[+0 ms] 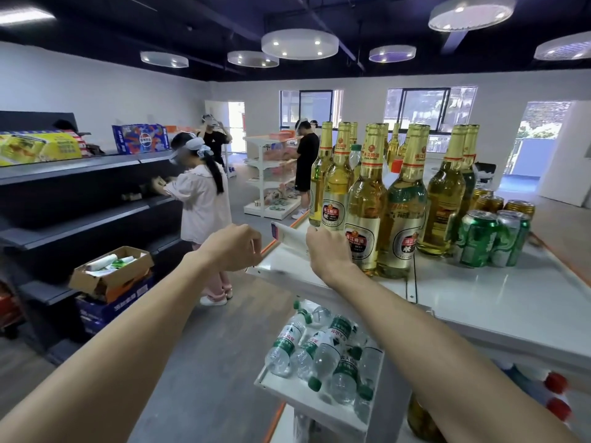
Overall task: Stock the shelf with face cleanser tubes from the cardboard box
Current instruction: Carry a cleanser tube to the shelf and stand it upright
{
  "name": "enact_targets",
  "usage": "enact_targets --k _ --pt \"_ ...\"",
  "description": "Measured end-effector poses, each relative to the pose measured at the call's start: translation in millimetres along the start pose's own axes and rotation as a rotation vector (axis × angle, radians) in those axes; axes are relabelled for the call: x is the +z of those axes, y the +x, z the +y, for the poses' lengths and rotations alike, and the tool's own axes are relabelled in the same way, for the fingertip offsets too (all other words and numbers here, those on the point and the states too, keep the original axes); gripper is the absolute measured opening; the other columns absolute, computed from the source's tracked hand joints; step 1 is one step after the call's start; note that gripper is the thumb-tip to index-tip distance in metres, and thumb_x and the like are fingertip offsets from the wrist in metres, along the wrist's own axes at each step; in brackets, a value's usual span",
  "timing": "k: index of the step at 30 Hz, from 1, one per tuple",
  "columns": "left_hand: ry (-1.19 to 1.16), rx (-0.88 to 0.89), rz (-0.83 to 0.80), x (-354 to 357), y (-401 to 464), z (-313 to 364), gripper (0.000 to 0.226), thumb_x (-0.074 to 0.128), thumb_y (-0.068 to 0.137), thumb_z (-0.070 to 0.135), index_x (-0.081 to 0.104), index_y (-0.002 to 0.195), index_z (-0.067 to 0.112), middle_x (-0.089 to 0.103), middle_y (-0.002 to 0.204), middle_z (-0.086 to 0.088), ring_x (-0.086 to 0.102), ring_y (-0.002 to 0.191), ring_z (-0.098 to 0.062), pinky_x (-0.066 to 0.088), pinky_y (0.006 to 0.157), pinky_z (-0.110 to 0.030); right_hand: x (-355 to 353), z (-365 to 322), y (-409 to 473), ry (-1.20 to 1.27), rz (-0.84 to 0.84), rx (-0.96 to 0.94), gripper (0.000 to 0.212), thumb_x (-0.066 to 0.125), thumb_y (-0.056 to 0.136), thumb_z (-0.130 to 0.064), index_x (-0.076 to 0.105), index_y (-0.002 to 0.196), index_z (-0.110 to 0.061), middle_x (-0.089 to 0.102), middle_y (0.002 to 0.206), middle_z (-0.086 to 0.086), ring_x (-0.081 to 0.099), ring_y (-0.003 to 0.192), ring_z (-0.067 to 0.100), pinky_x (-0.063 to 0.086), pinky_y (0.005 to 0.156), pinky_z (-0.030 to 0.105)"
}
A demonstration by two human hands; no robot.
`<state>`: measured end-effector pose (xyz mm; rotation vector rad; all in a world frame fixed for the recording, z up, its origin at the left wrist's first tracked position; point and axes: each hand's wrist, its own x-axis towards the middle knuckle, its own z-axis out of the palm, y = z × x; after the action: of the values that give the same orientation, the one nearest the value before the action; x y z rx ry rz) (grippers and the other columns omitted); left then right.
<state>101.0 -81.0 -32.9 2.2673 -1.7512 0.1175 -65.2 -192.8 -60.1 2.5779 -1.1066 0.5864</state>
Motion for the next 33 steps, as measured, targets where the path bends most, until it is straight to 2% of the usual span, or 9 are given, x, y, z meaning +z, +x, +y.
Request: enact_targets --k 7,12,15,18,21,24,28,31,33 --pt "-0.019 -0.144 0.051 -24.2 -17.3 -11.9 0.017 0.070 0.085 0.026 0.065 0.100 0.020 0.069 0.100 -0.001 0.064 0.087 -0.020 0.049 0.070 -0.030 -21.2 -26.6 14.1 0.405 -0.019 0.045 0.028 0.074 0.084 -0.029 0.062 0.104 -0.014 0.068 0.098 0.006 0.064 0.085 0.026 0.044 0.064 0.031" --pt "-0.138 -0.239 0.074 -48.7 -37.6 -30.1 0.054 0.071 0.086 0.027 0.050 0.135 0.023 0.066 0.115 -0.004 0.062 0.098 -0.021 0.052 0.088 -0.034 -27.3 -46.6 19.4 0.708 -0.046 0.013 0.034 0.078 0.078 -0.033 0.067 0.105 -0.015 0.069 0.100 0.002 0.064 0.091 0.023 0.053 0.078 0.034" --pt "-0.184 -0.281 0.120 -62.9 -54.6 -43.8 0.063 0.073 0.085 0.027 0.045 0.141 0.029 0.063 0.116 -0.001 0.061 0.097 -0.018 0.049 0.082 -0.029 -29.6 -63.8 21.9 0.921 -0.086 -0.023 0.035 0.081 0.078 -0.031 0.068 0.105 -0.014 0.070 0.099 0.001 0.064 0.091 0.020 0.054 0.080 0.034" --pt "-0.419 -0.360 0.195 -71.6 -73.2 -51.3 0.055 0.073 0.087 0.024 0.049 0.136 0.028 0.067 0.107 -0.001 0.067 0.087 -0.014 0.052 0.072 -0.027 -27.3 -83.9 20.4 1.120 -0.152 -0.044 0.036 0.086 0.074 -0.029 0.068 0.103 -0.018 0.071 0.097 -0.002 0.067 0.089 0.016 0.057 0.080 0.031" --pt "-0.568 -0.413 0.211 -69.8 -94.6 -56.2 0.042 0.072 0.088 0.028 0.056 0.126 0.023 0.072 0.097 -0.003 0.072 0.089 -0.021 0.059 0.083 -0.040 -14.6 -107.8 11.6 1.340 -0.286 -0.075 0.033 0.087 0.074 -0.024 0.067 0.100 -0.021 0.073 0.099 -0.001 0.069 0.093 0.017 0.058 0.079 0.029" --pt "-0.597 -0.478 0.233 -46.6 -122.0 -64.2 0.029 0.069 0.091 0.030 0.059 0.116 0.022 0.073 0.096 0.000 0.072 0.085 -0.015 0.060 0.080 -0.036 14.6 -130.5 -11.0 1.445 -0.396 -0.065 0.036 0.087 0.074 -0.024 0.068 0.103 -0.021 0.073 0.099 -0.003 0.070 0.094 0.016 0.059 0.076 0.029" --pt "-0.789 -0.581 0.298 30.5 -170.3 -68.5 0.015 0.064 0.095 0.014 0.062 0.109 0.015 0.072 0.113 -0.008 0.070 0.089 -0.010 0.058 0.069 -0.022 76.9 -158.4 -74.5 1.486 -0.575 -0.029 0.040 0.087 0.074 -0.025 0.067 0.108 -0.020 0.074 0.102 -0.002 0.071 0.095 0.015 0.060 0.080 0.034" --pt "-0.950 -0.747 0.335 104.3 -217.3 -67.7 0.017 0.062 0.095 0.006 0.061 0.112 0.008 0.070 0.116 -0.014 0.069 0.094 -0.022 0.058 0.075 -0.037 128.0 -175.8 -137.6 1.509 -0.729 0.023 0.032 0.084 0.077 -0.016 0.067 0.104 -0.017 0.074 0.098 0.000 0.070 0.093 0.017 0.057 0.081 0.028" --pt "-0.962 -0.842 0.316 149.3 -250.1 -67.2 0.015 0.063 0.094 0.006 0.061 0.109 0.010 0.070 0.109 -0.011 0.065 0.085 -0.017 0.054 0.069 -0.028 158.2 -185.5 -179.8 1.483 -0.840 0.057 0.031 0.082 0.079 -0.012 0.067 0.107 -0.014 0.073 0.101 0.005 0.069 0.097 0.022 0.058 0.087 0.035"
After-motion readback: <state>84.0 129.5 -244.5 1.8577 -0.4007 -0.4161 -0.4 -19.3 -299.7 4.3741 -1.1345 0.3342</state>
